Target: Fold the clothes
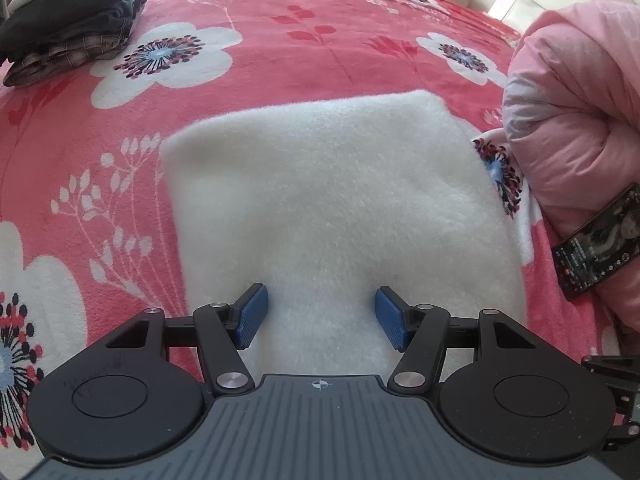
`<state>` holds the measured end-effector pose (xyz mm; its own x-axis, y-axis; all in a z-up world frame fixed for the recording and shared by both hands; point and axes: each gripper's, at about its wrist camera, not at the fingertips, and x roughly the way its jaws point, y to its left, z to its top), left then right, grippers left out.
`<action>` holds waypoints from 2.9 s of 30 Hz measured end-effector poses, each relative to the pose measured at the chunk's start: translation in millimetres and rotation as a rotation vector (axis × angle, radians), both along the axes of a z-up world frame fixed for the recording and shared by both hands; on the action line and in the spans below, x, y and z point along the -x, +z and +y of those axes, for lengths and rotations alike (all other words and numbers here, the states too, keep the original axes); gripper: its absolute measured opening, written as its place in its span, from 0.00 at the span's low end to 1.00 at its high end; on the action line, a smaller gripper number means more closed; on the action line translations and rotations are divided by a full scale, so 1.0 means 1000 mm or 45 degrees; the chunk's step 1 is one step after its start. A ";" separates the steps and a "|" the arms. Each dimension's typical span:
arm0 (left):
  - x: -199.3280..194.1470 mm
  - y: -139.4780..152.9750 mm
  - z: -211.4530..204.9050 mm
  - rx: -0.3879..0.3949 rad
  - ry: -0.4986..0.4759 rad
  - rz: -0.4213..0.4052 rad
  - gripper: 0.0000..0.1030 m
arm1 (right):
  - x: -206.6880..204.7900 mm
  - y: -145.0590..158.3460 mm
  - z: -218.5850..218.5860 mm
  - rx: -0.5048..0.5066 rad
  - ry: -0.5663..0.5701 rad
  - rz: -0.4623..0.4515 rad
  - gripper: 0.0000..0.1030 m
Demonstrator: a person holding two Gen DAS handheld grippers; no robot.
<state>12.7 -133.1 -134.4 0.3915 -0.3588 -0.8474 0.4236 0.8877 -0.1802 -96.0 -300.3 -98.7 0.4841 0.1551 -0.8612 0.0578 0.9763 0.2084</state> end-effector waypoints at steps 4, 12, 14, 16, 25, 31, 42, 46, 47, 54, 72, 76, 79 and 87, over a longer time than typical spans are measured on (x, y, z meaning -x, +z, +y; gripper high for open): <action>0.002 0.001 -0.005 -0.035 -0.001 -0.011 0.59 | 0.002 -0.006 -0.003 -0.028 -0.015 -0.006 0.26; 0.003 0.002 -0.009 -0.081 -0.007 -0.029 0.60 | 0.005 -0.007 -0.004 -0.029 -0.003 -0.021 0.27; 0.004 0.002 -0.010 -0.092 -0.010 -0.037 0.60 | 0.006 -0.008 -0.005 -0.034 -0.004 -0.028 0.27; 0.005 0.002 -0.011 -0.101 -0.012 -0.046 0.60 | 0.007 -0.009 -0.006 -0.038 -0.004 -0.034 0.27; 0.007 0.003 -0.015 -0.137 -0.009 -0.061 0.60 | 0.010 -0.011 -0.006 -0.039 -0.005 -0.055 0.27; 0.008 0.004 -0.014 -0.139 -0.027 -0.073 0.60 | 0.011 -0.012 -0.007 -0.045 -0.008 -0.063 0.28; 0.020 0.013 0.096 0.082 -0.066 0.091 0.60 | 0.029 0.008 0.002 -0.045 0.020 -0.187 0.36; 0.034 0.003 0.121 0.165 -0.084 0.176 0.60 | 0.042 0.013 0.009 -0.374 0.008 -0.164 0.35; 0.037 0.001 0.124 0.180 -0.089 0.181 0.59 | 0.043 0.003 0.009 -0.470 -0.040 -0.113 0.35; 0.078 -0.001 0.117 0.137 -0.453 -0.020 0.57 | 0.053 -0.063 0.000 -0.991 -0.429 0.121 0.37; 0.121 -0.015 0.070 -0.081 -0.712 -0.242 0.44 | 0.062 -0.085 0.005 -1.350 -0.806 -0.062 0.23; 0.122 -0.014 0.068 -0.075 -0.659 -0.244 0.46 | 0.055 -0.080 0.007 -1.377 -0.776 -0.118 0.04; 0.120 -0.014 0.065 -0.076 -0.594 -0.248 0.46 | 0.052 -0.073 0.009 -1.379 -0.733 -0.157 0.04; 0.117 -0.009 0.059 -0.054 -0.465 -0.247 0.51 | 0.048 -0.069 0.014 -1.437 -0.711 -0.157 0.04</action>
<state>-104.5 -73.8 -142.9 0.3989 -0.4702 -0.7872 0.7345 0.6778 -0.0326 -143.8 -286.2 -167.5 0.7879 0.5213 -0.3277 0.3242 0.1013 0.9405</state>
